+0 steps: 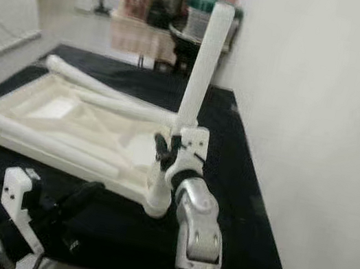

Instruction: Building children table

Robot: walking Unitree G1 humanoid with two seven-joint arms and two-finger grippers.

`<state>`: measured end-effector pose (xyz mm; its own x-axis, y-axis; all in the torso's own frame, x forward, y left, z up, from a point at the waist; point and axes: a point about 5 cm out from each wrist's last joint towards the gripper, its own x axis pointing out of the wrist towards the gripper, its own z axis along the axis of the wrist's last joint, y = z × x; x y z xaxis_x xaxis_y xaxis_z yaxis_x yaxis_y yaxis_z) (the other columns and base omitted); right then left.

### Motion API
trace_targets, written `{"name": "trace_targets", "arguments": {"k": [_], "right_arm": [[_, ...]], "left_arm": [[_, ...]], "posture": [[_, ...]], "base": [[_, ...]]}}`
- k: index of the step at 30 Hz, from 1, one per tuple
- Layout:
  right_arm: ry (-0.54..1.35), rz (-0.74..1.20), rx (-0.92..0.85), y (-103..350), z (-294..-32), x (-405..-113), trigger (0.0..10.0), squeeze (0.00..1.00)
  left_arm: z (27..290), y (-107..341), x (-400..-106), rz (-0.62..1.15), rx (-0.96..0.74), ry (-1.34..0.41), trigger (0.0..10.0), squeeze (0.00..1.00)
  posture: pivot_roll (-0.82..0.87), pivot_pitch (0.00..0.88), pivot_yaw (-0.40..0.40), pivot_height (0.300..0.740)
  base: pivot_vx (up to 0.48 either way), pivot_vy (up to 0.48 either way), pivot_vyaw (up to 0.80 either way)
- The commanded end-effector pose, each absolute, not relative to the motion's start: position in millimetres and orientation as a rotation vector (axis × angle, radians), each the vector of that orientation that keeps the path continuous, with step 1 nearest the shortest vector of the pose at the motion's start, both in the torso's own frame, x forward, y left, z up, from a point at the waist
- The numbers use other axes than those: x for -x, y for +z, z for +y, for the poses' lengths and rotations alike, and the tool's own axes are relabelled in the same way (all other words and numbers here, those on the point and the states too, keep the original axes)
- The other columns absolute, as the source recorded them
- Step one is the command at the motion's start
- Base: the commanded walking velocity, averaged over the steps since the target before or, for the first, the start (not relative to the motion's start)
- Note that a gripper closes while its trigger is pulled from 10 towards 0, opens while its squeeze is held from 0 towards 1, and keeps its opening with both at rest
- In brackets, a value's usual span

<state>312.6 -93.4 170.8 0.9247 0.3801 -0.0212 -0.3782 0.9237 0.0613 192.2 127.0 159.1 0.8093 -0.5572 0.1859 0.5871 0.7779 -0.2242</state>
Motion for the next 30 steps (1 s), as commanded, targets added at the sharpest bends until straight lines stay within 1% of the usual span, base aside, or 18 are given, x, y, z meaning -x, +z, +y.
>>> {"name": "trace_targets", "arguments": {"k": [1, 2, 3, 4, 6, 7, 8, 9, 11, 13, 14, 15, 16, 17, 23, 26, 29, 30], "right_arm": [[0.452, 0.193, -0.054, 140, -88, -310, 0.0, 0.0], [0.461, 0.197, -0.052, 141, -89, -312, 0.5, 0.0], [0.466, 0.199, -0.052, 141, -89, -313, 0.5, 0.0], [0.489, 0.195, -0.057, 143, -88, -313, 10.0, 0.0], [0.54, 0.179, -0.067, 146, -86, -314, 10.0, 0.0], [0.598, 0.162, -0.07, 149, -85, -314, 10.0, 0.78], [0.598, 0.162, -0.07, 149, -85, -314, 10.0, 0.78], [0.627, 0.165, -0.094, 152, -85, -314, 10.0, 1.0], [0.736, 0.135, -0.106, 164, -92, -321, 10.0, 1.0], [0.771, 0.119, -0.099, 169, -95, -323, 10.0, 1.0], [0.807, 0.109, -0.087, 173, -100, -326, 10.0, 0.38], [0.835, 0.098, -0.071, 177, -103, -328, 10.0, 0.17], [0.849, 0.094, -0.062, 178, -106, -329, 10.0, 0.17], [0.897, 0.087, -0.036, 181, -111, -332, 10.0, 0.0], [0.982, 0.067, 0.031, 189, -124, -344, 10.0, 0.0], [1.065, 0.062, -0.002, 198, -135, -358, 10.0, 0.0], [1.134, 0.067, -0.032, 201, -138, -359, 9.8, 0.0], [1.164, 0.068, -0.037, 201, -140, -359, 4.4, 0.0]], "left_arm": [[124, 157, -195, -0.099, 0.291, -0.639, 10.0, 0.0], [124, 157, -195, -0.102, 0.29, -0.637, 10.0, 0.0], [123, 157, -196, -0.104, 0.289, -0.635, 10.0, 0.0], [123, 157, -197, -0.108, 0.287, -0.63, 10.0, 0.0], [123, 158, -197, -0.11, 0.286, -0.627, 10.0, 0.0], [123, 158, -198, -0.112, 0.286, -0.624, 10.0, 0.0], [123, 158, -198, -0.112, 0.286, -0.624, 10.0, 0.0], [123, 158, -198, -0.112, 0.286, -0.623, 10.0, 0.0], [123, 158, -199, -0.111, 0.288, -0.624, 10.0, 0.0], [122, 158, -199, -0.11, 0.288, -0.624, 10.0, 0.0], [123, 157, -200, -0.109, 0.287, -0.624, 10.0, 0.0], [123, 157, -200, -0.108, 0.285, -0.623, 10.0, 0.0], [123, 157, -200, -0.108, 0.284, -0.623, 10.0, 0.0], [123, 157, -200, -0.107, 0.281, -0.622, 10.0, 0.0], [123, 154, -200, -0.094, 0.254, -0.598, 10.0, 0.0], [127, 148, -194, -0.047, 0.164, -0.537, 10.0, 0.0], [129, 146, -192, -0.03, 0.086, -0.516, 10.0, 0.0], [130, 146, -191, -0.025, 0.06, -0.505, 10.0, 0.0]], "posture": [[0.01, 0.0, -0.116, 0.74], [0.01, 0.0, -0.119, 0.74], [0.01, 0.0, -0.119, 0.74], [0.01, 0.0, -0.121, 0.74], [0.01, 0.0, -0.123, 0.74], [0.01, 0.0, -0.123, 0.74], [0.01, 0.0, -0.123, 0.74], [0.01, 0.0, -0.124, 0.74], [0.02, 0.0, -0.123, 0.74], [0.02, 0.0, -0.123, 0.74], [0.02, 0.0, -0.121, 0.74], [0.02, 0.0, -0.121, 0.74], [0.02, 0.0, -0.121, 0.74], [0.02, 0.0, -0.119, 0.74], [0.04, 0.0, -0.117, 0.74], [0.04, 0.0, -0.107, 0.74], [0.05, 0.0, -0.103, 0.74], [0.05, 0.0, -0.103, 0.74]], "base": [[0.0, 0.0, 0.0], [0.0, 0.0, 0.0], [0.0, 0.0, 0.0], [0.0, 0.0, 0.0], [0.0, 0.0, 0.0], [0.0, 0.0, 0.0], [0.0, 0.0, 0.0], [0.0, 0.0, 0.0], [0.0, 0.0, 0.0], [0.0, 0.0, 0.0], [0.0, 0.0, 0.0], [0.0, 0.0, 0.0], [0.0, 0.0, 0.0], [0.0, 0.0, 0.0], [0.0, 0.0, 0.0], [0.0, 0.0, 0.0], [0.0, 0.0, 0.0], [0.0, 0.0, 0.0]]}}
